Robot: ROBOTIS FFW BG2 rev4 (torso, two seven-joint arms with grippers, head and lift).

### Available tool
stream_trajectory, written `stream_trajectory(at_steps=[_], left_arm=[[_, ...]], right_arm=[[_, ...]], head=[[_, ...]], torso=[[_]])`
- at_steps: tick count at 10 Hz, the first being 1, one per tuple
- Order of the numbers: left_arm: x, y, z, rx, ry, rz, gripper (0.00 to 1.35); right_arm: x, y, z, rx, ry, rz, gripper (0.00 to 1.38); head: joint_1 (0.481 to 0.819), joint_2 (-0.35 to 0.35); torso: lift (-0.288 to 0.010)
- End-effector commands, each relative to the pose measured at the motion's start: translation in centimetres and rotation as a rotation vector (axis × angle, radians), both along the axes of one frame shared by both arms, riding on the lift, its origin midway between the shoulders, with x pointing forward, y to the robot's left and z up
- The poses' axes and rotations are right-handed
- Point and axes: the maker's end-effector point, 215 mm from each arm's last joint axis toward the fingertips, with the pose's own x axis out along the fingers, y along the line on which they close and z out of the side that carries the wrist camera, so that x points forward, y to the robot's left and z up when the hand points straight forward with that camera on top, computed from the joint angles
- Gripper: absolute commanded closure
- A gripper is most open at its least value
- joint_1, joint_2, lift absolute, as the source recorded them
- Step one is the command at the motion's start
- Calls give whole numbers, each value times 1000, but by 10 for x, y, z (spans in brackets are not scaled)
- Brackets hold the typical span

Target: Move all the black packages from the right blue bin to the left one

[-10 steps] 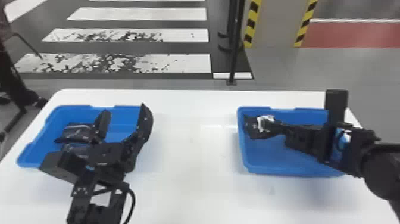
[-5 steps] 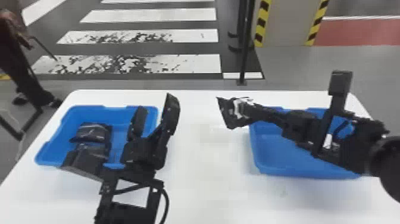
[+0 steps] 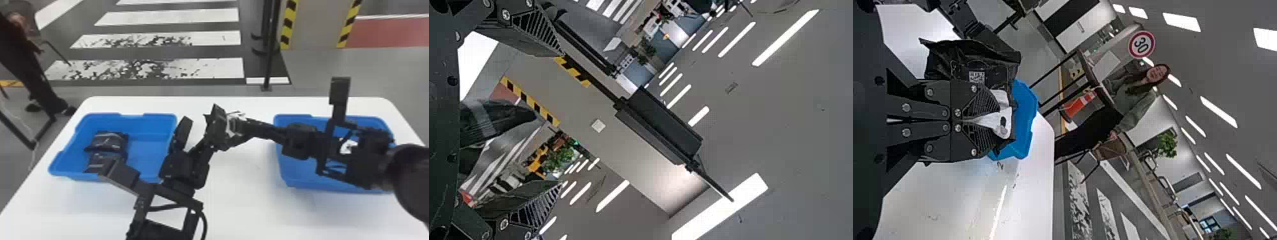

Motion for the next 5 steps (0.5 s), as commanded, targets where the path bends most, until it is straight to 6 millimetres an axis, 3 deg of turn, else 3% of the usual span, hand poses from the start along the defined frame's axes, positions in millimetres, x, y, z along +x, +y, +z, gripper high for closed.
stream_trajectory(at_steps=[1, 3, 4, 5], left_arm=[[-2, -8, -2, 6, 6, -22, 159], [-5, -21, -2, 13, 11, -62, 234], [-6, -26, -5, 24, 21, -77, 656], [-6, -22, -7, 47, 26, -70, 980]], right_arm=[[-10, 17, 10, 27, -9, 44, 1174], [-10, 21, 19, 44, -29, 46, 1174], [-9, 23, 25, 66, -36, 47, 1174], [-8, 24, 30, 78, -44, 46, 1174]], head=[[695, 96], [695, 106], [695, 103], [695, 97]], torso=[[-175], [-175], [-175], [-175]])
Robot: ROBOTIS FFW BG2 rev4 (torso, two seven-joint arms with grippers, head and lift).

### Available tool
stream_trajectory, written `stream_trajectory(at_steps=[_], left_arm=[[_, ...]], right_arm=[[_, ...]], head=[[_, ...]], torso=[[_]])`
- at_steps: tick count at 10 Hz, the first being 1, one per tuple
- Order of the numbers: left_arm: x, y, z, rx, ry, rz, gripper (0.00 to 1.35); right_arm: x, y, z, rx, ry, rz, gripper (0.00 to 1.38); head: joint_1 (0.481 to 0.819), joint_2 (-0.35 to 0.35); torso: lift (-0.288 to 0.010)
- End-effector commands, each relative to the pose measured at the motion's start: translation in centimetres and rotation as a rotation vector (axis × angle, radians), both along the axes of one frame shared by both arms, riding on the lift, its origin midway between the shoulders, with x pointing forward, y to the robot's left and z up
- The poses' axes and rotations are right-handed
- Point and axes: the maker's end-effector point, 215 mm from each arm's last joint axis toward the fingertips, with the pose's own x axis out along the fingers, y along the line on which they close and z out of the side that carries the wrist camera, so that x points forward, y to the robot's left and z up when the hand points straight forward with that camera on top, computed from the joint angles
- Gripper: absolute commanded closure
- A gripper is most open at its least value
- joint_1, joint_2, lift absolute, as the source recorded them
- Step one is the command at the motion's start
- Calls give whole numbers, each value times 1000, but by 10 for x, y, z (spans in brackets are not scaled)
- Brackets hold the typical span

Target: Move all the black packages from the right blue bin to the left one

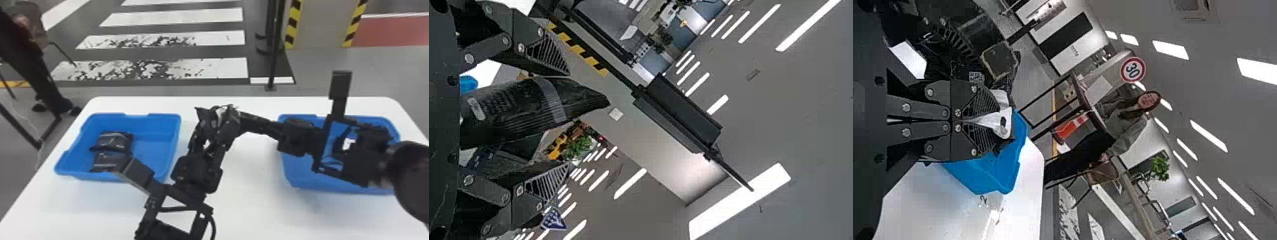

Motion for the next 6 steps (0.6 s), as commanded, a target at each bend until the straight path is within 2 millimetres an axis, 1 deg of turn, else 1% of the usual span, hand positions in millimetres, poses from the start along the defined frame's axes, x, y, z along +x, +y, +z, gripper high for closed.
stream_trajectory(at_steps=[1, 2, 3, 6], left_arm=[[1, 9, 6, 47, -16, 22, 1029], [1, 18, 9, 61, -32, 52, 1237], [0, 20, 12, 63, -38, 59, 1208], [-1, 21, 15, 73, -52, 66, 1208]], right_arm=[[-2, 2, 3, 10, -4, 5, 1174], [-2, 2, 2, 14, 0, 5, 1174], [-2, 2, 2, 18, 0, 6, 1174], [4, 0, 5, 42, -7, -8, 1174]], head=[[695, 98], [695, 105], [695, 112], [695, 126]], torso=[[-175], [-175], [-175], [-175]])
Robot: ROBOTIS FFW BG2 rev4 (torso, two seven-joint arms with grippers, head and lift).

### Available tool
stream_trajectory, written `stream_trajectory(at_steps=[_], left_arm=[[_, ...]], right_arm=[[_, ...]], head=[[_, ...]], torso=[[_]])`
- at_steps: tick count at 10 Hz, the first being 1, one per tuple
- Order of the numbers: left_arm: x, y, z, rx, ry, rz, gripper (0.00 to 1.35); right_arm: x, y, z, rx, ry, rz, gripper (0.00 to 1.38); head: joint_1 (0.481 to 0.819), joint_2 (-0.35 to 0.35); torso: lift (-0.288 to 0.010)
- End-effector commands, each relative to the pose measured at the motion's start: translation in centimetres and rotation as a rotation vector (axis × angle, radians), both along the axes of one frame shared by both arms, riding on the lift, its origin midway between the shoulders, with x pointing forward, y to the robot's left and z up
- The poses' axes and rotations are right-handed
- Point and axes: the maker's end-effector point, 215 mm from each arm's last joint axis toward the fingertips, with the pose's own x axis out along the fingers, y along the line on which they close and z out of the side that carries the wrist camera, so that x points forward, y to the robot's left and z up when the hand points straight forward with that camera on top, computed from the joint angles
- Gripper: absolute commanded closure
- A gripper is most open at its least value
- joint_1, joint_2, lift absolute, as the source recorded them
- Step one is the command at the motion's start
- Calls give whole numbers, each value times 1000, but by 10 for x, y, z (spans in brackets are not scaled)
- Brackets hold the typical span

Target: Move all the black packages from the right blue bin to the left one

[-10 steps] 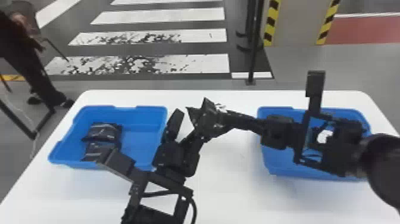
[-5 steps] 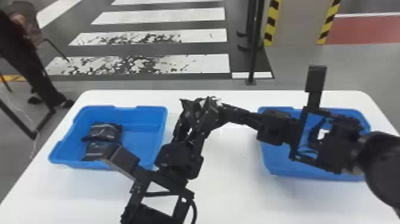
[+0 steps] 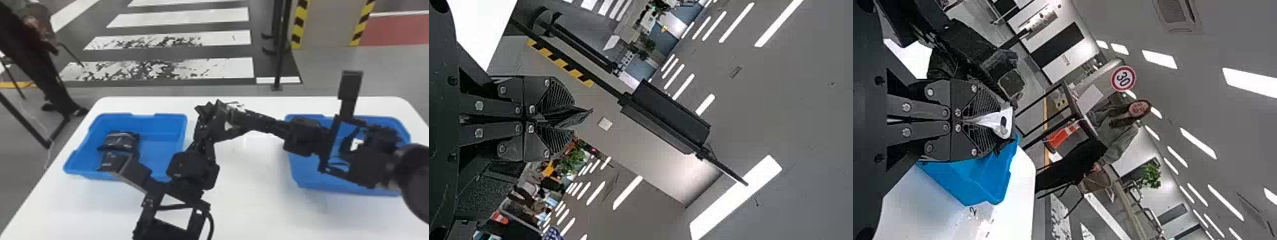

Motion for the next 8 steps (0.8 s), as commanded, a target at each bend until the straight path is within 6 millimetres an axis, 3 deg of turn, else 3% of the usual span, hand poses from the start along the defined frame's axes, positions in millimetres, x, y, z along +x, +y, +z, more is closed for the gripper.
stream_trajectory(at_steps=[1, 2, 3, 4, 5, 6, 7, 8], left_arm=[[0, 1, 3, 2, -8, 3, 1208], [5, 12, 5, 31, -21, 36, 1208], [18, 43, -6, 135, -28, 126, 1208], [37, 96, -24, 296, -39, 269, 1208], [50, 157, -49, 470, -15, 412, 1208], [51, 209, -61, 619, 10, 533, 1208], [51, 246, -66, 752, 27, 618, 1208], [52, 263, -80, 749, 86, 639, 1035]], right_arm=[[3, 1, 0, 18, 7, -2, 1110], [4, -1, -7, 24, 29, -5, 1024], [9, -5, -15, 29, 41, -18, 691], [14, -10, -17, 34, 40, -34, 242], [19, -15, -24, 34, 49, -52, 51], [21, -20, -30, 28, 52, -65, 124], [26, -28, -35, 4, 39, -88, 168], [37, -41, -37, -42, 2, -125, 173]], head=[[695, 124], [695, 123], [692, 129], [691, 152], [690, 173], [689, 225], [691, 281], [692, 327]], torso=[[-175], [-175], [-175], [-174], [-174], [-174], [-174], [-174]])
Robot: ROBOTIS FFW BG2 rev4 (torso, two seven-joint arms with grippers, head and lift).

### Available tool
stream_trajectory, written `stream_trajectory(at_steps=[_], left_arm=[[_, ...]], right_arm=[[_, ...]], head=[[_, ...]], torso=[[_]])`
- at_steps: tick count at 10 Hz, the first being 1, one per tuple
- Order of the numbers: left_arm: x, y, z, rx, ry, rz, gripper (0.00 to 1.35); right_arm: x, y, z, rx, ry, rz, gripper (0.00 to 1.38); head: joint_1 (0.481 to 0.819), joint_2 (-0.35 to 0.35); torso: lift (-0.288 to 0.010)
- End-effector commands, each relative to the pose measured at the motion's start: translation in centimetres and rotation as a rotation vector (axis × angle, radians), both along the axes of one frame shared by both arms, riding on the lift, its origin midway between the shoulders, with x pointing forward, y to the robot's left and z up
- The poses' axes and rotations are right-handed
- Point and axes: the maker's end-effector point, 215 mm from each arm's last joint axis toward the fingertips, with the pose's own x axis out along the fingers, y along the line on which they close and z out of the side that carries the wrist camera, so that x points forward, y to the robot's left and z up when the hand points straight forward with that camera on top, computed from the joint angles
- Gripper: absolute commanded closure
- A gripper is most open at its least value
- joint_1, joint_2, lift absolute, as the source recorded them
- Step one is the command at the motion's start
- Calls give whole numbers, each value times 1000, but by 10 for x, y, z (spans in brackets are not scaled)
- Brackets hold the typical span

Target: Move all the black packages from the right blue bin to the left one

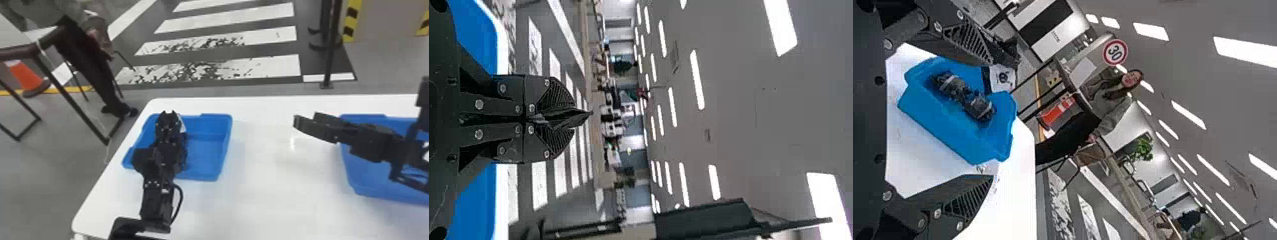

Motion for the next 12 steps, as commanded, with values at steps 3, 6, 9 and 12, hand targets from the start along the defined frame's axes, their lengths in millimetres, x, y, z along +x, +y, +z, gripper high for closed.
stream_trajectory(at_steps=[3, 6, 9, 12], left_arm=[[-7, -27, 1, -214, -44, -74, 91], [-29, -98, 29, -356, -95, -220, 186], [-43, -151, 33, -445, -86, -332, 191], [-44, -167, 29, -468, -67, -373, 191]], right_arm=[[37, -72, -18, -248, -98, -164, 173], [49, -164, -51, -573, -31, -339, 177], [44, -230, -101, -740, 116, -475, 173], [33, -260, -138, -796, 224, -531, 177]], head=[[695, 304], [695, 167], [695, 10], [695, -102]], torso=[[-174], [-174], [-174], [-174]])
